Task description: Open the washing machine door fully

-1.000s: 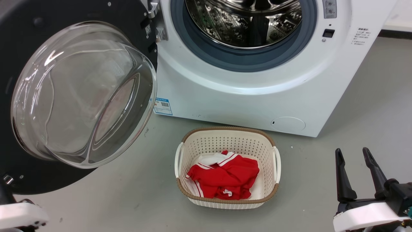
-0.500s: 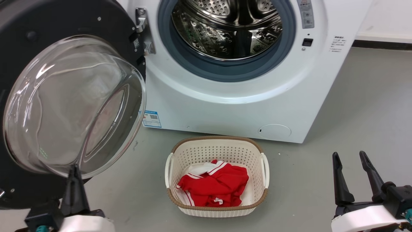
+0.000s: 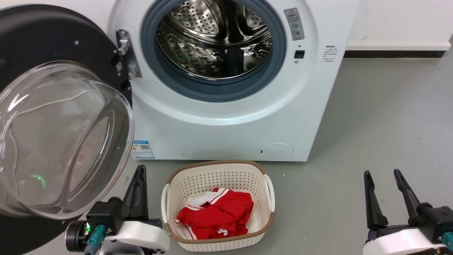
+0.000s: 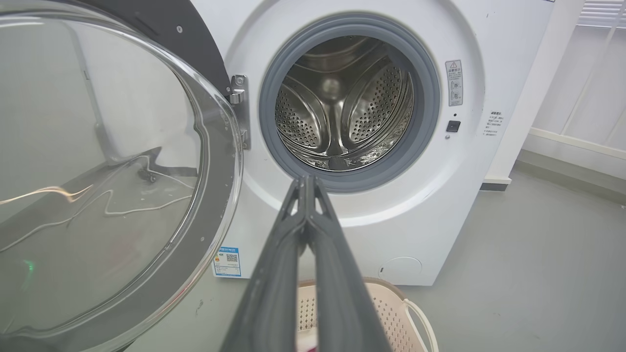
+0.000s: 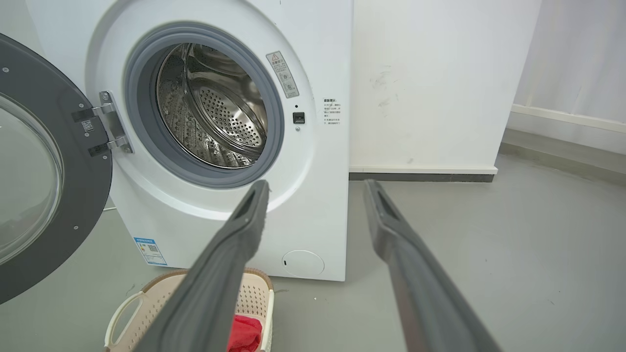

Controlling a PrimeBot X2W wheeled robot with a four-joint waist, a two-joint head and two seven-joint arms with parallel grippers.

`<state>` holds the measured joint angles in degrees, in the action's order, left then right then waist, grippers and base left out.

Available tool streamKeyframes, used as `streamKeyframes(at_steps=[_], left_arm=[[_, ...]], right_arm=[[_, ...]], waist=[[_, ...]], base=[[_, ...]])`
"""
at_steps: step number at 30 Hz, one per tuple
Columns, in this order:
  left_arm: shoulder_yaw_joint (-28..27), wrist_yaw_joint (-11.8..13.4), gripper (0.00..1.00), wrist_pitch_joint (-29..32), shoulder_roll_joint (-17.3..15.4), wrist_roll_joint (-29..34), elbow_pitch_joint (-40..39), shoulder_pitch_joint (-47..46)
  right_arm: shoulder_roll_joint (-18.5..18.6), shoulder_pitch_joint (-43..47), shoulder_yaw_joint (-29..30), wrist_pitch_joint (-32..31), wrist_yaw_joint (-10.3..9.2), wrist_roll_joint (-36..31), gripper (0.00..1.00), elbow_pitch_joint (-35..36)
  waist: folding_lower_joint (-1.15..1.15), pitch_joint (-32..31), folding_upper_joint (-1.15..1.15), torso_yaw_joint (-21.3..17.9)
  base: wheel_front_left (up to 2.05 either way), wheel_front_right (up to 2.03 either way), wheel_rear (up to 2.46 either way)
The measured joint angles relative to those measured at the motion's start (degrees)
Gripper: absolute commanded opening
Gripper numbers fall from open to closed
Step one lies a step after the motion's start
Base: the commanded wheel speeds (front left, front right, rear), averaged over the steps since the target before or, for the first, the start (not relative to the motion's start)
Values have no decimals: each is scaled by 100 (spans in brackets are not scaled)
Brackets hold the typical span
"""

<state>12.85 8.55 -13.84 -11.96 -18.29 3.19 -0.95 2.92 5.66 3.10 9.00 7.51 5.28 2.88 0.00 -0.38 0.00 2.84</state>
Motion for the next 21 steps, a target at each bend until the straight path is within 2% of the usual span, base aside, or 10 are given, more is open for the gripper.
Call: streamKeyframes(at_steps=[6, 7, 9, 11, 12, 21], left_arm=[[80, -59, 0, -78, 94, 89, 274, -203], [81, -69, 19, -86, 100, 93, 311, -205], [63, -78, 46, -96, 107, 100, 376, -229], [48, -85, 89, -98, 110, 112, 401, -241], [38, -85, 100, -100, 114, 129, 412, -242], [-24, -82, 100, -107, 111, 254, 438, -243]], right_arm=[[1, 27, -94, -48, 0, -24, 100, 60], [1, 29, -105, -53, 0, -24, 100, 66], [1, 32, -123, -56, 0, -24, 100, 74], [1, 42, -132, -73, 0, -25, 100, 88], [1, 50, -129, -73, 0, -24, 100, 92], [0, 74, -118, -73, 0, -21, 100, 87]], waist=[[0, -100, 0, -240], [0, -114, 0, -269], [0, -143, 0, -309], [0, -164, 0, -333], [0, -167, 0, -338], [0, -193, 0, -268]], base=[[0, 0, 0], [0, 0, 0], [0, 0, 0], [0, 0, 0], [0, 0, 0], [0, 0, 0]])
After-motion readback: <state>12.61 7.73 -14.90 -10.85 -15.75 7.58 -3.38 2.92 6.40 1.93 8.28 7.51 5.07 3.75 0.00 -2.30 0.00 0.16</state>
